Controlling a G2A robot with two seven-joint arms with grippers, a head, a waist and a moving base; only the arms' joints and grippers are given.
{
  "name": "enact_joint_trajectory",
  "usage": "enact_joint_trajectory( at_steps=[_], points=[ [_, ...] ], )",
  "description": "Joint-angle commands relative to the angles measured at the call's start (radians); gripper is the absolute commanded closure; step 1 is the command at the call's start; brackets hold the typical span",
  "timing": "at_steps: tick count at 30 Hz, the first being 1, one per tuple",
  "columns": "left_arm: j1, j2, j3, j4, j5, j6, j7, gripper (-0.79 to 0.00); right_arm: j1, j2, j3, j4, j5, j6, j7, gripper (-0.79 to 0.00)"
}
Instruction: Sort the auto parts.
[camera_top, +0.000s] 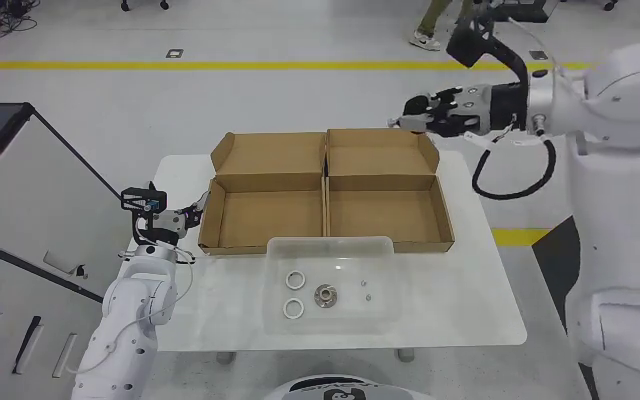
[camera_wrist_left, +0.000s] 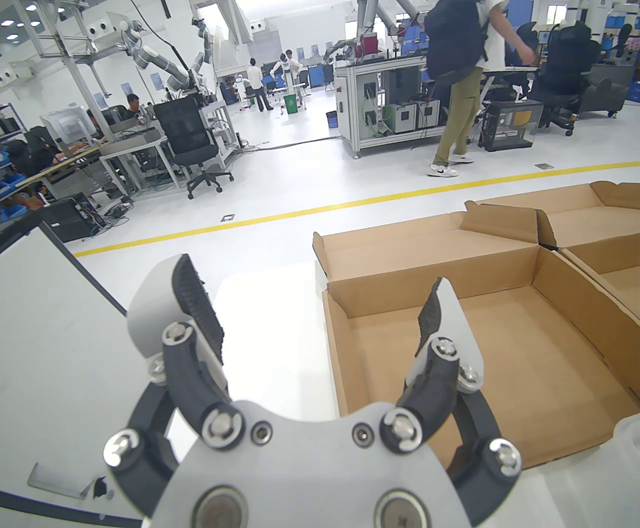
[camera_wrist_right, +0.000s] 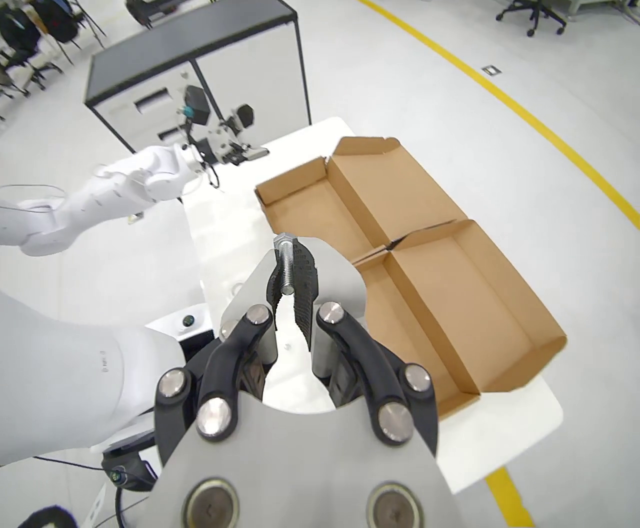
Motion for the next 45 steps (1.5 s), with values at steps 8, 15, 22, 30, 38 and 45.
enact_joint_trajectory(
  at_steps=[8,15,22,30,38,45],
  points=[
    [0.000,0.000,0.000,0.000,0.000,0.000,0.000,-0.785,0.211,0.027,-0.350,0.177,-0.164,-0.027,-0.027,0.000],
    [0.000,0.000,0.000,0.000,0.000,0.000,0.000,-0.785,0.329,0.024,-0.596,0.334,-0.190,-0.055,-0.055,0.000],
    [0.000,0.000,0.000,0.000,0.000,0.000,0.000,-0.785,0.393,0.009,-0.762,0.452,-0.199,-0.069,-0.069,0.000],
    [0.000,0.000,0.000,0.000,0.000,0.000,0.000,-0.785,0.395,-0.013,-0.894,0.586,-0.272,-0.095,-0.095,0.000],
    [0.000,0.000,0.000,0.000,0.000,0.000,0.000,-0.785,0.366,-0.040,-0.943,0.691,-0.328,-0.116,-0.148,0.000],
    [0.000,0.000,0.000,0.000,0.000,0.000,0.000,-0.785,0.331,-0.068,-0.970,0.767,-0.339,-0.113,-0.182,0.000]
  ],
)
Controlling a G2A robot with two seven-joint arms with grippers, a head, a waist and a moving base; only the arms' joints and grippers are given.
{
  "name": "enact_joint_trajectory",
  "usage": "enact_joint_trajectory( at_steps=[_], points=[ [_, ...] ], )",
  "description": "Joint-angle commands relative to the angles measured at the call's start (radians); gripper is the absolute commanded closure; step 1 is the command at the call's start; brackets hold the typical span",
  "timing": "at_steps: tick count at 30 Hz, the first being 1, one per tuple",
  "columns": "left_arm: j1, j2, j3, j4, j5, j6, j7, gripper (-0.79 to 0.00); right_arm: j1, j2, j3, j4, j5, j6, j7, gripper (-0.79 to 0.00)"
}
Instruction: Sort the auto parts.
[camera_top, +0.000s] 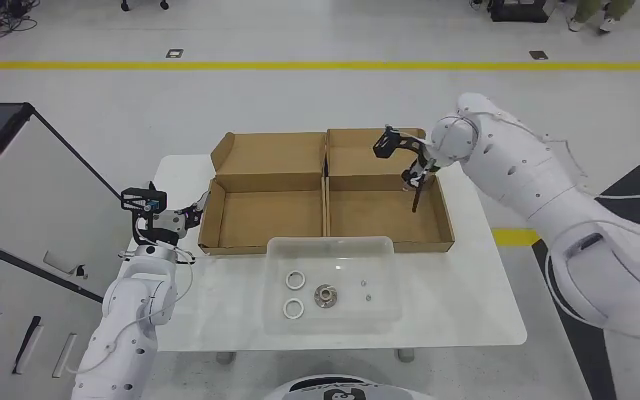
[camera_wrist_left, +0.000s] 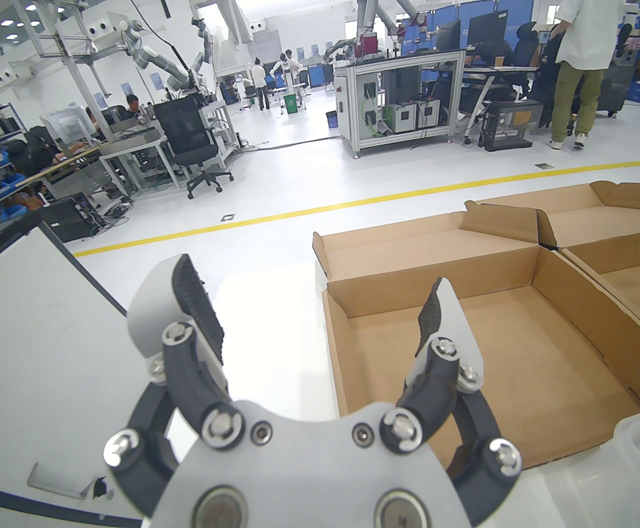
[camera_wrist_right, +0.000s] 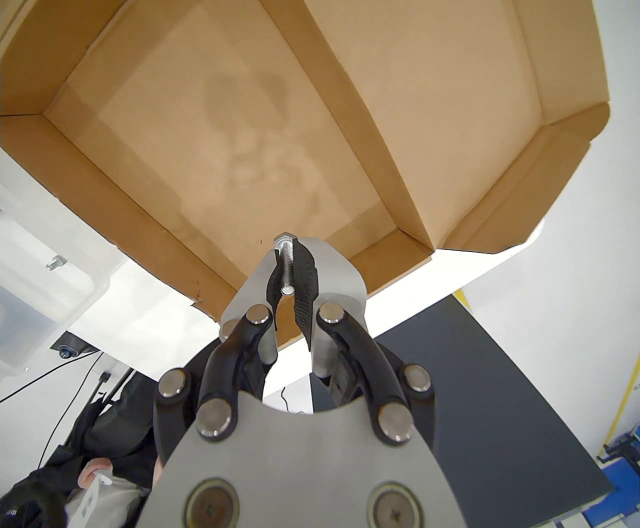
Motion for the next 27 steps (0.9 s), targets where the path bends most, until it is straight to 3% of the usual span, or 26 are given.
enact_joint_trajectory(
  at_steps=[1,27],
  points=[
    [0.000,0.000,0.000,0.000,0.000,0.000,0.000,-0.785,-0.008,-0.008,-0.005,0.020,0.000,-0.001,-0.007,0.000],
    [0.000,0.000,0.000,0.000,0.000,0.000,0.000,-0.785,-0.086,-0.057,-0.022,0.177,-0.045,0.023,-0.030,0.000]
  ],
)
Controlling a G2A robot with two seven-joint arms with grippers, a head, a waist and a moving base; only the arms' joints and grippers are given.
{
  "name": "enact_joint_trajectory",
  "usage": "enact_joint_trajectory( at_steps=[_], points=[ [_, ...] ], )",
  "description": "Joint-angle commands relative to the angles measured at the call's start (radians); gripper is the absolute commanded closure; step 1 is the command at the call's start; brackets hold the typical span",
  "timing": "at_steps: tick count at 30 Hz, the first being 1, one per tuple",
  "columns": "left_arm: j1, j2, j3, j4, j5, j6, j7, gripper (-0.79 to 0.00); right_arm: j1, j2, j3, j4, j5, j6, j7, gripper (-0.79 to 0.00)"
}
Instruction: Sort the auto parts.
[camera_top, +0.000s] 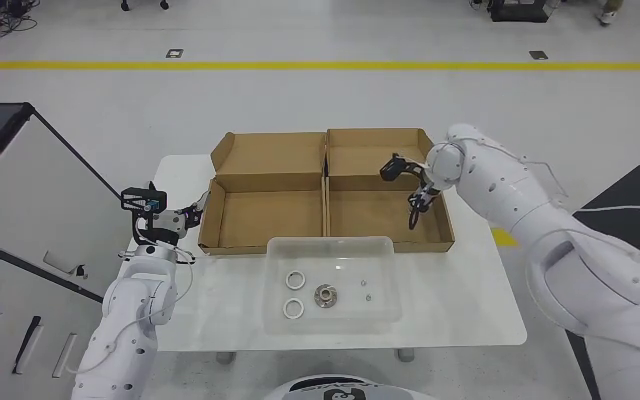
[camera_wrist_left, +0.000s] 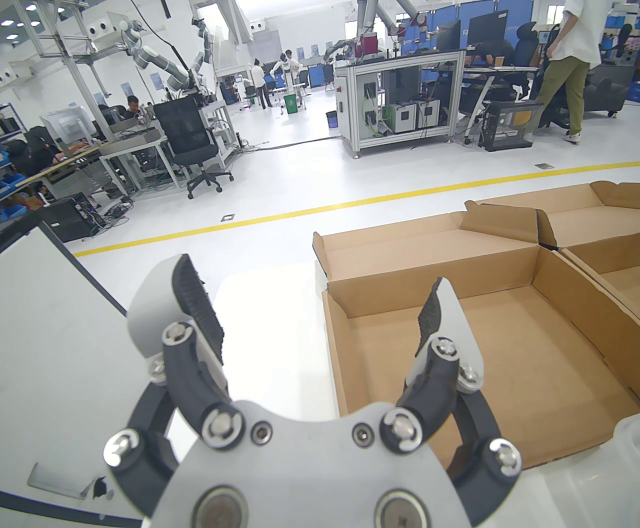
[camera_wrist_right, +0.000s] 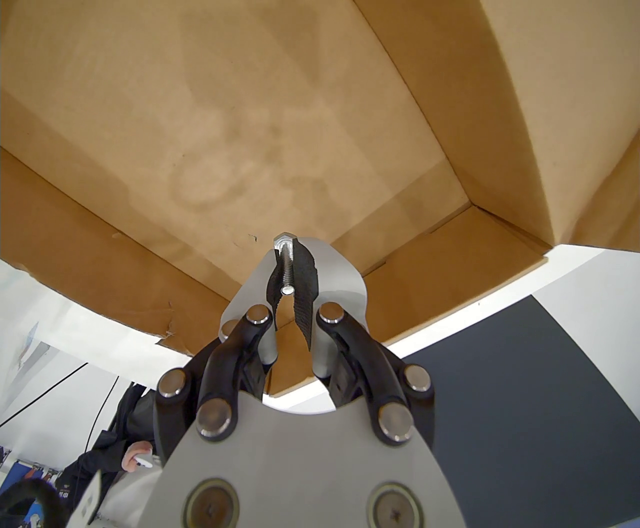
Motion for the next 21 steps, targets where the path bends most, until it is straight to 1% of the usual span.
enact_joint_trajectory(
  at_steps=[1,15,16,18,21],
  points=[
    [0.000,0.000,0.000,0.000,0.000,0.000,0.000,-0.785,-0.004,-0.003,0.000,0.007,-0.008,0.006,-0.001,0.000],
    [0.000,0.000,0.000,0.000,0.000,0.000,0.000,-0.785,-0.024,-0.020,0.007,0.027,-0.039,0.012,-0.017,0.000],
    [0.000,0.000,0.000,0.000,0.000,0.000,0.000,-0.785,-0.025,-0.021,0.008,0.029,-0.040,0.011,-0.017,-0.022],
    [0.000,0.000,0.000,0.000,0.000,0.000,0.000,-0.785,-0.025,-0.024,0.009,0.033,-0.044,0.009,-0.016,-0.040],
    [0.000,0.000,0.000,0.000,0.000,0.000,0.000,-0.785,-0.030,-0.027,0.013,0.041,-0.040,0.004,-0.012,-0.049]
  ],
)
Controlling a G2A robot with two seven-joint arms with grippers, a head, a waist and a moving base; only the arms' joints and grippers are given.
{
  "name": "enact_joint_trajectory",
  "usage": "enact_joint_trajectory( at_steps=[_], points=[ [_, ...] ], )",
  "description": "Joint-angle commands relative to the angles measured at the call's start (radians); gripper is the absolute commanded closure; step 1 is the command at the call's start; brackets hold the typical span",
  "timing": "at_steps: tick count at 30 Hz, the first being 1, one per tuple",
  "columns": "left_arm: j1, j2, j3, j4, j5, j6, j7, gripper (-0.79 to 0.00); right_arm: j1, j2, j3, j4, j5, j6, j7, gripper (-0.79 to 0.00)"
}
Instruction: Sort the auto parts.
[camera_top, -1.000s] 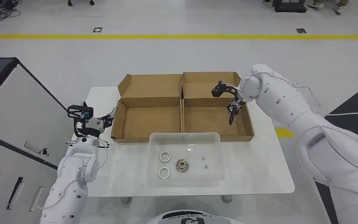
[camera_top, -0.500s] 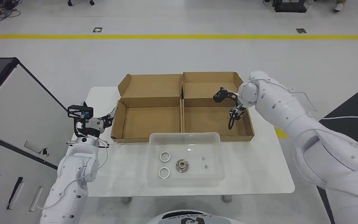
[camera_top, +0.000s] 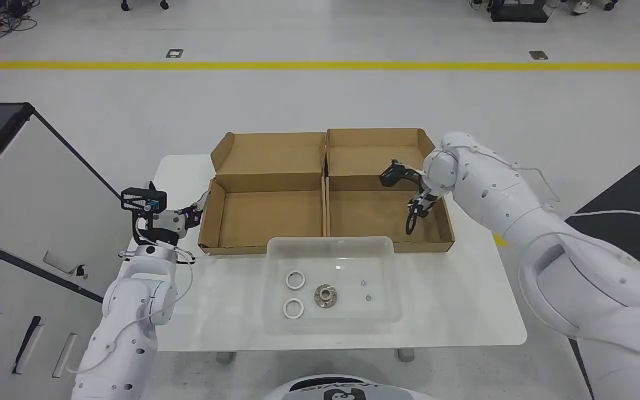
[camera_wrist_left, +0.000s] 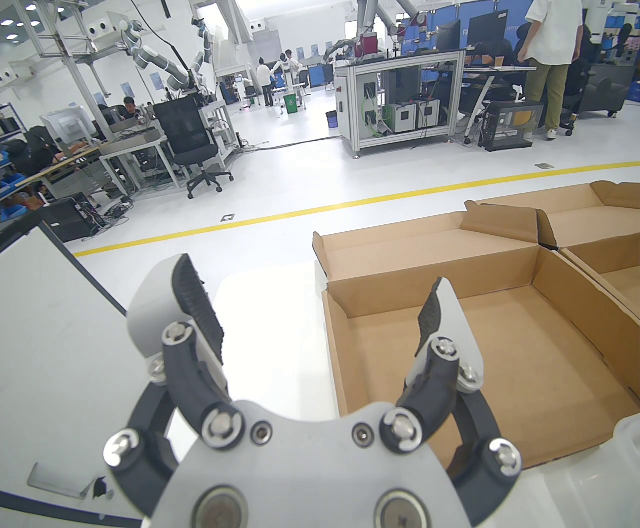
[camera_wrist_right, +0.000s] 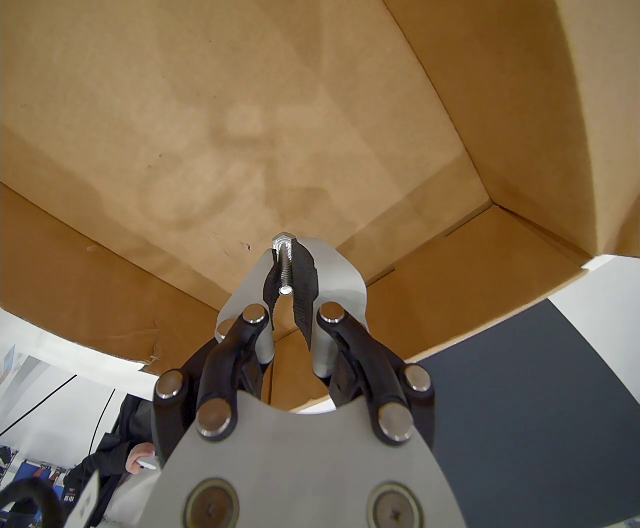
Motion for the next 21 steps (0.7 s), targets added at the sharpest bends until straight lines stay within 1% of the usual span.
enact_joint_trajectory(
  at_steps=[1,5,7,9,11,13,15,16,21],
  points=[
    [0.000,0.000,0.000,0.000,0.000,0.000,0.000,-0.785,-0.002,-0.002,0.003,0.006,0.005,-0.004,0.004,-0.055],
    [0.000,0.000,0.000,0.000,0.000,0.000,0.000,-0.785,-0.005,-0.006,0.010,0.014,0.010,-0.009,0.007,-0.077],
    [0.000,0.000,0.000,0.000,0.000,0.000,0.000,-0.785,-0.005,-0.007,0.013,0.016,0.011,-0.010,0.007,-0.145],
    [0.000,0.000,0.000,0.000,0.000,0.000,0.000,-0.785,-0.006,-0.009,0.018,0.015,0.015,-0.014,0.005,-0.252],
    [0.000,0.000,0.000,0.000,0.000,0.000,0.000,-0.785,-0.005,-0.009,0.022,0.010,0.013,-0.013,0.006,-0.283],
    [0.000,0.000,0.000,0.000,0.000,0.000,0.000,-0.785,-0.005,-0.008,0.027,0.009,0.012,-0.015,0.003,-0.339],
    [0.000,0.000,0.000,0.000,0.000,0.000,0.000,-0.785,0.000,-0.006,0.036,0.008,0.009,-0.018,-0.003,-0.711],
    [0.000,0.000,0.000,0.000,0.000,0.000,0.000,-0.785,0.002,-0.004,0.040,0.006,0.010,-0.023,-0.004,-0.785],
    [0.000,0.000,0.000,0.000,0.000,0.000,0.000,-0.785,0.020,0.009,0.073,-0.030,0.018,-0.040,-0.006,-0.785]
  ],
)
